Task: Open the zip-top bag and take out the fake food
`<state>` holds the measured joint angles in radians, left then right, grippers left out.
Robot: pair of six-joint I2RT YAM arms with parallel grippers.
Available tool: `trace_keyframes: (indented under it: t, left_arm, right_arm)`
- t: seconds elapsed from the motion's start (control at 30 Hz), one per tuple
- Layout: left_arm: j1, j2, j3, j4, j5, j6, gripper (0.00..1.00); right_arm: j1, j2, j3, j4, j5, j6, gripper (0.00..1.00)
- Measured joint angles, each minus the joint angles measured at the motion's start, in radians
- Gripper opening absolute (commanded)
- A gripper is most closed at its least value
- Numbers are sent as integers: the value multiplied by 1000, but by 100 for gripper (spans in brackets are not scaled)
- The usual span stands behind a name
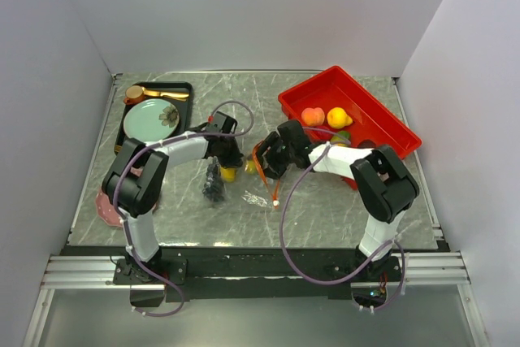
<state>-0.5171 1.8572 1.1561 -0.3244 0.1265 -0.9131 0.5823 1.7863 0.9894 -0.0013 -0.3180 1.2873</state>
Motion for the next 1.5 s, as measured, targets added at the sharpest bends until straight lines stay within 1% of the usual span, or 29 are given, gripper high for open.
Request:
trace_keyframes:
  t: [0.07,0.13,0.27,0.5,0.67,0.83,1.1,1.27,1.33,1.37,1.5]
  left_arm:
    - [0,-7,-13,16,8,-2,1]
    - [1,-16,-25,27,8,-5,1]
    - [1,-37,-35,29,9,-14,1]
    - [26,-43,-36,-9,-21,-32,1]
    - [67,-43,-40,-19,-40,-42,1]
    - [76,-43,-40,-21,-46,-43,1]
    - [76,-43,-40,-20,-45,-42,1]
    - [76,-43,-40,-20,-45,-41,1]
    - [76,-43,-40,-20,-44,-39,1]
    - [76,-43,-40,-20,-43,-36,1]
    - [76,-44,-40,-21,-33,-21,2]
  right_arm:
    - [2,12,16,-22,6,-11,60]
    - [4,18,31,-37,6,-28,48]
    - [5,18,45,-66,23,-51,41]
    - [5,-20,38,-116,47,-99,38]
    - [6,-110,-14,-167,48,-138,36]
    - [8,-209,-73,-208,52,-180,36]
    - [9,-395,-91,-349,145,-253,36]
    - [-10,-458,-37,-458,214,-302,36]
    - [-49,-476,-13,-490,233,-328,36]
    - [-90,-483,-5,-506,231,-343,36]
    - [-319,-504,30,-559,253,-404,37]
